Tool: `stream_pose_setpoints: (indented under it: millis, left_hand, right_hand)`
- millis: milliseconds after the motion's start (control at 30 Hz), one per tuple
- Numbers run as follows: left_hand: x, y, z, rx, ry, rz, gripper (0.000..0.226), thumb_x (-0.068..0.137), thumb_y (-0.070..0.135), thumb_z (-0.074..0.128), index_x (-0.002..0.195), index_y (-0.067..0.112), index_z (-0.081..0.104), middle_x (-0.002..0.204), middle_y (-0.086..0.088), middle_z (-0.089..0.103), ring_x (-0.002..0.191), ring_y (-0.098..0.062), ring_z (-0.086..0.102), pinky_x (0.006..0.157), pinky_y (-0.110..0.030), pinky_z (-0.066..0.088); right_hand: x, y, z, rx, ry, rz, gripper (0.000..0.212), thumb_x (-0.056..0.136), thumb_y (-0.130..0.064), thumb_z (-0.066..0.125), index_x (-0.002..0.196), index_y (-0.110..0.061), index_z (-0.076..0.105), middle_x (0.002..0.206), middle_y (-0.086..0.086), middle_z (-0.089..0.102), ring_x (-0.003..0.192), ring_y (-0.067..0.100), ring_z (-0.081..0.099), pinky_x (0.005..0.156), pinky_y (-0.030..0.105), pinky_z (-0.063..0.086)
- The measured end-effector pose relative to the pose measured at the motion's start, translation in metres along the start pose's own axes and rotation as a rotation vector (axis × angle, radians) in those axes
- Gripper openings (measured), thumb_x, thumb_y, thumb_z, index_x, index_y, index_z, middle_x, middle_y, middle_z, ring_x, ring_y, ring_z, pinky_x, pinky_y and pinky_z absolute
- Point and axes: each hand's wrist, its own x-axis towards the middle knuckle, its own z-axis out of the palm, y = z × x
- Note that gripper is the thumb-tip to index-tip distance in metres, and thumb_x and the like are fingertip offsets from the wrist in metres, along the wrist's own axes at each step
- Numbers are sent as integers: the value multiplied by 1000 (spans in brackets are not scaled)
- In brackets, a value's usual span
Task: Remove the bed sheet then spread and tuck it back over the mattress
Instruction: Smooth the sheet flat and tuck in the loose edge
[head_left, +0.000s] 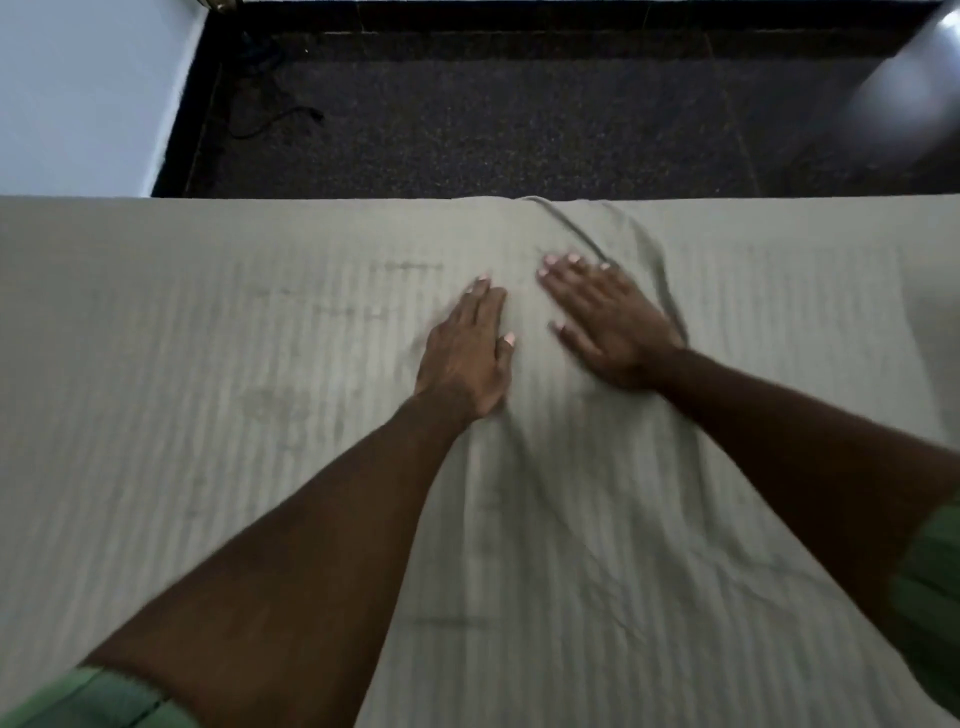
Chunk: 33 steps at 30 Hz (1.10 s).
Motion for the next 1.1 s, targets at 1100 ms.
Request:
stream_pose_setpoints:
  millis: [1100]
  left_hand:
    - [-155,50,34,-28,165,-349,44,105,33,41,148,22,46,160,0,37,144,-24,32,115,-43,29]
  right_hand:
    - [-130,-195,-10,382,-74,-33,65,102,-43,44,159,-14,35,165,7,33,153,23,27,126,39,19]
